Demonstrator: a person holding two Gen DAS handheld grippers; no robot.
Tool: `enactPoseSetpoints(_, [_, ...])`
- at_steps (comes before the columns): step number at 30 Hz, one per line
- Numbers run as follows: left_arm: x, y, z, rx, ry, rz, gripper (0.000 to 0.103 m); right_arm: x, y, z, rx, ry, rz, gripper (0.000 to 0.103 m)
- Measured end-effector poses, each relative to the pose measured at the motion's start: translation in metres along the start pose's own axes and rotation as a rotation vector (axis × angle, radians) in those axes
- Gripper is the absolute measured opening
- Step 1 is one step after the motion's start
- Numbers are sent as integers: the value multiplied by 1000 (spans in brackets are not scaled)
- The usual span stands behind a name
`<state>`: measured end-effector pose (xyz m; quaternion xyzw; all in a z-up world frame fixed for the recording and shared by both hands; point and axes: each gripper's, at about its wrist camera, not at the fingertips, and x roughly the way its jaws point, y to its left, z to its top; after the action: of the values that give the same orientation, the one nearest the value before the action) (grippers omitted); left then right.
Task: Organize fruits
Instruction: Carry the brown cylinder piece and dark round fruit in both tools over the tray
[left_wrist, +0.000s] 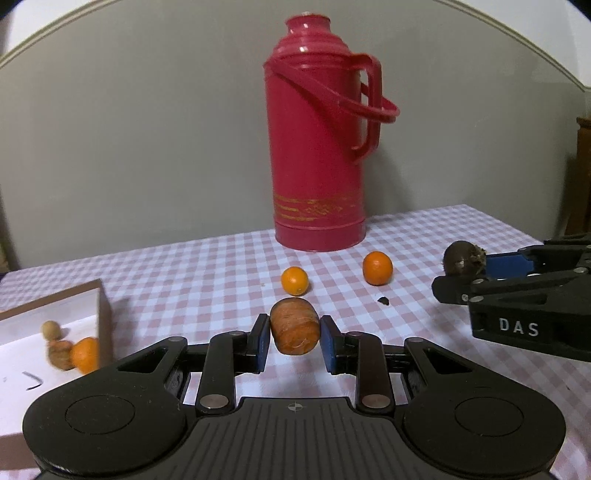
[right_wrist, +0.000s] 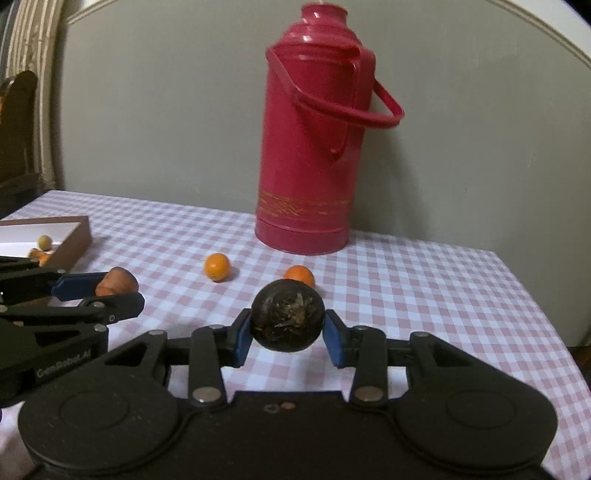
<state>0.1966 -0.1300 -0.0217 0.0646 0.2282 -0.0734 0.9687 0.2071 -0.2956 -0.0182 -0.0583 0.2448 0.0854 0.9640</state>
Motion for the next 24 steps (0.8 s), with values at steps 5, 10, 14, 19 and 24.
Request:
enactPoseSetpoints(5, [-32, 15, -8, -13, -27, 11, 29, -34, 19, -8, -10, -30, 1, 31])
enactPoseSetpoints(10, [-63, 29, -18, -26, -50, 24, 29, -52, 39, -19, -40, -22, 17, 31])
enactPoseSetpoints(14, [-85, 41, -26, -43, -64, 44, 29, -66, 57, -26, -60, -21, 41, 31])
enactPoseSetpoints(19, [-108, 65, -36, -70, -71, 82, 29, -80, 84, -29, -114, -26, 69, 31])
enactPoseSetpoints(24, [-130, 90, -43, -77, -90, 131, 29, -88, 106, -21, -126, -49, 120, 31])
